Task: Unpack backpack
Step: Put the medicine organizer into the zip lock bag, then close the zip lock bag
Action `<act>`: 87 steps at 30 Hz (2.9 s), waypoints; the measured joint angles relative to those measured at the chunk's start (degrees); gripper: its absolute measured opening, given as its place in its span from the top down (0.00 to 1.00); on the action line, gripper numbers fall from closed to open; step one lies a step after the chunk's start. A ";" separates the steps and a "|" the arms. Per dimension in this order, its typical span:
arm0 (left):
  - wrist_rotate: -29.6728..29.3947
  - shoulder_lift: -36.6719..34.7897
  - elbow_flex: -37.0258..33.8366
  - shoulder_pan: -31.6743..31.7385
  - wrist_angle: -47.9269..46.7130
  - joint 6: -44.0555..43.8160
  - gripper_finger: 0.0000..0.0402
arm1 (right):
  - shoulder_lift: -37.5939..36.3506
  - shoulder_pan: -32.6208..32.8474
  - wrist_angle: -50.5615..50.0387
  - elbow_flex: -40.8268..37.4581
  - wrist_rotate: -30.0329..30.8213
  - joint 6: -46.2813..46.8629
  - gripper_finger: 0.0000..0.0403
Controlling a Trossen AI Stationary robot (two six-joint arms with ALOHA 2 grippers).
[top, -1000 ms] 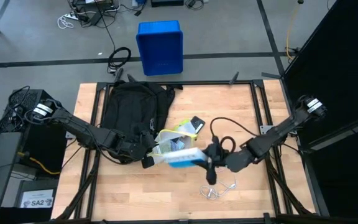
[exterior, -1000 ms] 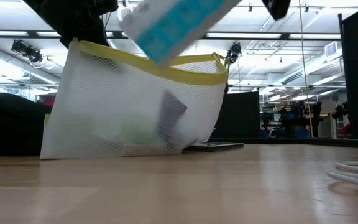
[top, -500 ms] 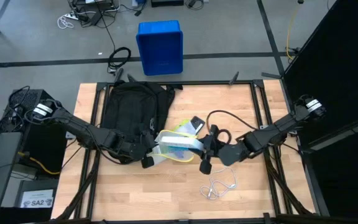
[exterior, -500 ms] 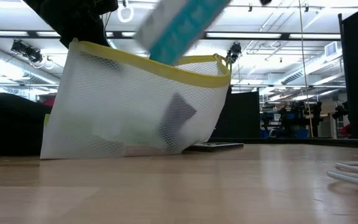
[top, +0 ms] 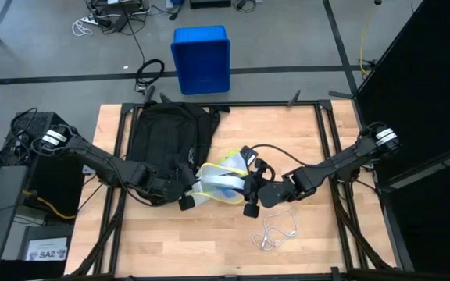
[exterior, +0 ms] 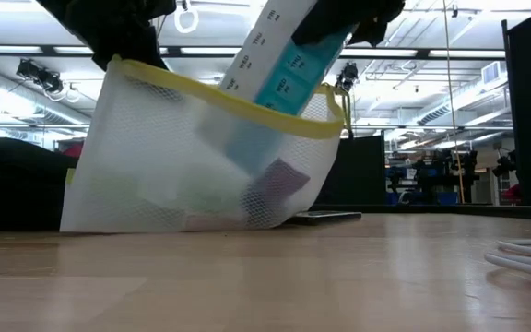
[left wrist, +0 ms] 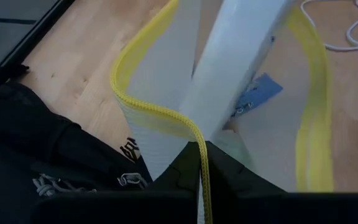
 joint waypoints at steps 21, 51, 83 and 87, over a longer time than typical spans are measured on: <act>-2.55 -0.04 0.00 0.00 7.65 4.70 1.00 | 0.05 -2.44 10.04 0.95 -10.64 -8.07 0.72; -2.47 -0.09 0.02 0.00 6.27 5.28 1.00 | 0.56 -4.68 11.31 0.97 -4.74 -13.78 0.15; -2.46 -0.09 0.02 0.00 5.75 4.20 1.00 | 6.23 12.23 -13.63 0.95 -7.17 4.21 0.48; -2.46 -0.09 0.02 0.00 5.75 4.16 1.00 | 11.40 11.56 -11.51 0.93 -6.24 0.00 0.51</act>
